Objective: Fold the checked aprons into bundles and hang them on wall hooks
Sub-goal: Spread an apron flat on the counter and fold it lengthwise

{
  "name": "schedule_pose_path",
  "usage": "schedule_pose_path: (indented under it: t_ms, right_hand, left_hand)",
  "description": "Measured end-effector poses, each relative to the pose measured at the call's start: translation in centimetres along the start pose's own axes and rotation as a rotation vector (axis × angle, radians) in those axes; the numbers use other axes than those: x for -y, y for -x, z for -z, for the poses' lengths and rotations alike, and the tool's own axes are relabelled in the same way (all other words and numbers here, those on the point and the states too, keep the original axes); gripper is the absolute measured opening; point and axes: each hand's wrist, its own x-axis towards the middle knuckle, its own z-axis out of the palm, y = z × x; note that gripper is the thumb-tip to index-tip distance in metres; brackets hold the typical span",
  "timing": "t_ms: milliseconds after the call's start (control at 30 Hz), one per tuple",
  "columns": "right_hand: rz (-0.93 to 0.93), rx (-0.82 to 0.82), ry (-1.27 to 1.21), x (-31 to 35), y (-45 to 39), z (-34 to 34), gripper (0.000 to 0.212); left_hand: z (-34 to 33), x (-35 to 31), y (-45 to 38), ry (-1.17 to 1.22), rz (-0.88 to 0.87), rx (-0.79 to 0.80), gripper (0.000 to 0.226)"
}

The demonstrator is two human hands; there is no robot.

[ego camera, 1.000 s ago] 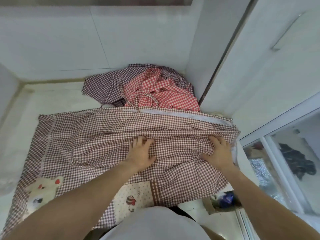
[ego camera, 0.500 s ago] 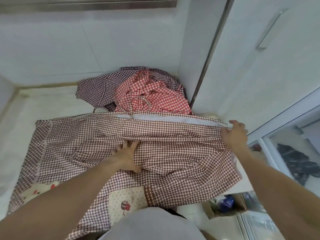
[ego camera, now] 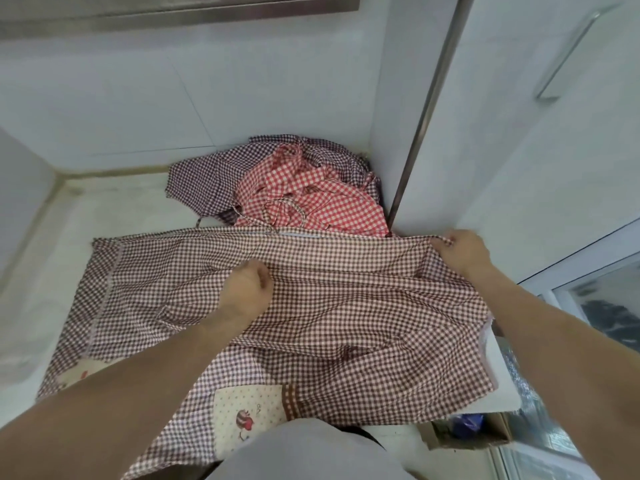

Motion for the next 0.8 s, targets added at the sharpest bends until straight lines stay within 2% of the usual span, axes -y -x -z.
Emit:
schedule_pose_path:
  t_ms: [100, 167, 233, 333, 433, 533, 600, 733, 800]
  right_hand:
    - [-0.05, 0.077, 0.07, 0.0, -0.1, -0.4, 0.028]
    - [-0.044, 0.091, 0.116, 0.1, -0.4, -0.7, 0.027]
    - [-0.038, 0.091, 0.131, 0.3, -0.5, -0.7, 0.026]
    - [-0.001, 0.093, 0.183, 0.8, -0.3, -0.4, 0.025]
    - [0.035, 0.071, 0.205, 0.8, -0.2, -0.1, 0.023]
    - [0.065, 0.069, 0.199, 0.3, -0.5, 0.2, 0.023]
    - [0.072, 0.068, 0.191, -0.1, -0.5, 0.2, 0.024]
    - [0.037, 0.009, 0.191, -0.3, -0.1, 0.2, 0.031]
    - [0.018, -0.042, 0.188, -0.1, 0.4, 0.1, 0.033]
  left_hand:
    - [0.2, -0.9, -1.0, 0.001, -0.1, -0.093, 0.014]
    - [0.3, -1.8, -2.4, -0.03, -0.172, -0.097, 0.022]
    - [0.4, -2.5, -3.7, -0.075, -0.208, -0.036, 0.032]
    - [0.8, -3.5, -5.8, -0.146, -0.135, 0.119, 0.044]
    - [1.2, -3.8, -7.6, -0.268, -0.077, 0.234, 0.042]
    - [1.4, -4.3, -9.3, -0.386, -0.078, 0.201, 0.025]
    - [1.7, -4.5, -10.0, -0.431, -0.072, 0.14, 0.024]
    - [1.8, -4.2, -10.8, -0.276, -0.03, 0.046, 0.023]
    - [1.5, -3.9, -10.6, -0.177, -0.003, 0.029, 0.033]
